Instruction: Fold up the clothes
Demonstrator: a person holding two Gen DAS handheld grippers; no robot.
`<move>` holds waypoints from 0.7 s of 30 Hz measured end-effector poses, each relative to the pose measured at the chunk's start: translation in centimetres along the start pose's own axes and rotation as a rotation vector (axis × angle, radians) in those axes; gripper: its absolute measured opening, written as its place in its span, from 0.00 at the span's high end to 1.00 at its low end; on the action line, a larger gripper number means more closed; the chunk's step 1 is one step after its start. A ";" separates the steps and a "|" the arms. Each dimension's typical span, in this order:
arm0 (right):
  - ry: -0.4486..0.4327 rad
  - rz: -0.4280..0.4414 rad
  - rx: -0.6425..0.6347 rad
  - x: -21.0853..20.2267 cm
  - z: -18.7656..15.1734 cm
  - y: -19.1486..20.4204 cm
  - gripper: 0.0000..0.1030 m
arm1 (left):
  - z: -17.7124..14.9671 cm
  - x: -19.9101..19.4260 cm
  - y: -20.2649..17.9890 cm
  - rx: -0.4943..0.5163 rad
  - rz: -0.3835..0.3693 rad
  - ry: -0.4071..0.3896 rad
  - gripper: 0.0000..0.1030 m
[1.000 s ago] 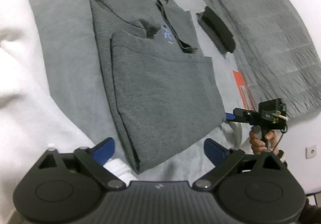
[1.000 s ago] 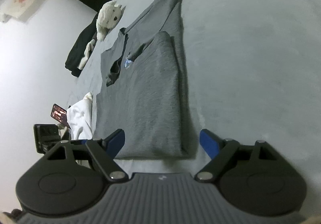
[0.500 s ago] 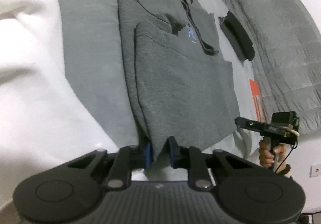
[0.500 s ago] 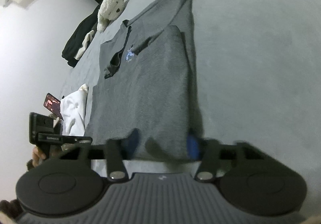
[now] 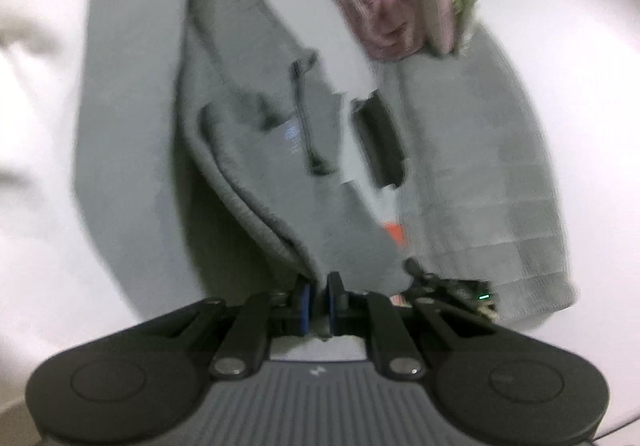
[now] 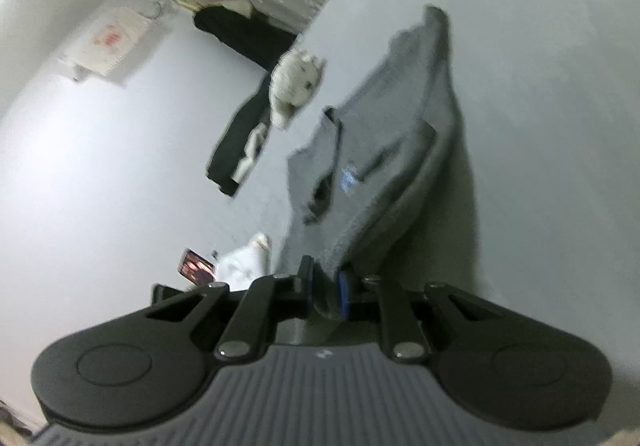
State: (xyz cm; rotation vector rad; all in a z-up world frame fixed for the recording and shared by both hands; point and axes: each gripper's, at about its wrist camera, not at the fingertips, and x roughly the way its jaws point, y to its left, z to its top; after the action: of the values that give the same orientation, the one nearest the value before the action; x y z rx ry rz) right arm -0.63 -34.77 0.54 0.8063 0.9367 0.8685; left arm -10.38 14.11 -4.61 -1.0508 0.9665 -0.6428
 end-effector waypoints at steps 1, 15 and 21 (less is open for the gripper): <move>-0.015 0.010 0.001 0.1 0.3 0.2 0.84 | 0.3 -0.1 -0.1 -0.006 -0.025 -0.012 0.92; -0.193 0.075 0.055 2.6 6.9 1.0 0.85 | 7.0 0.8 -1.1 -0.048 -0.162 -0.247 0.92; -0.264 0.055 0.088 5.3 9.5 -0.3 0.85 | 10.3 2.0 -0.4 -0.103 -0.112 -0.365 0.92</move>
State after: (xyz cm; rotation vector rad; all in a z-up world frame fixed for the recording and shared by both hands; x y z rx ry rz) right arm 9.75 -32.08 2.06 1.0004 0.7262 0.7495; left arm -0.32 16.60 -3.20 -1.2685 0.6309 -0.4738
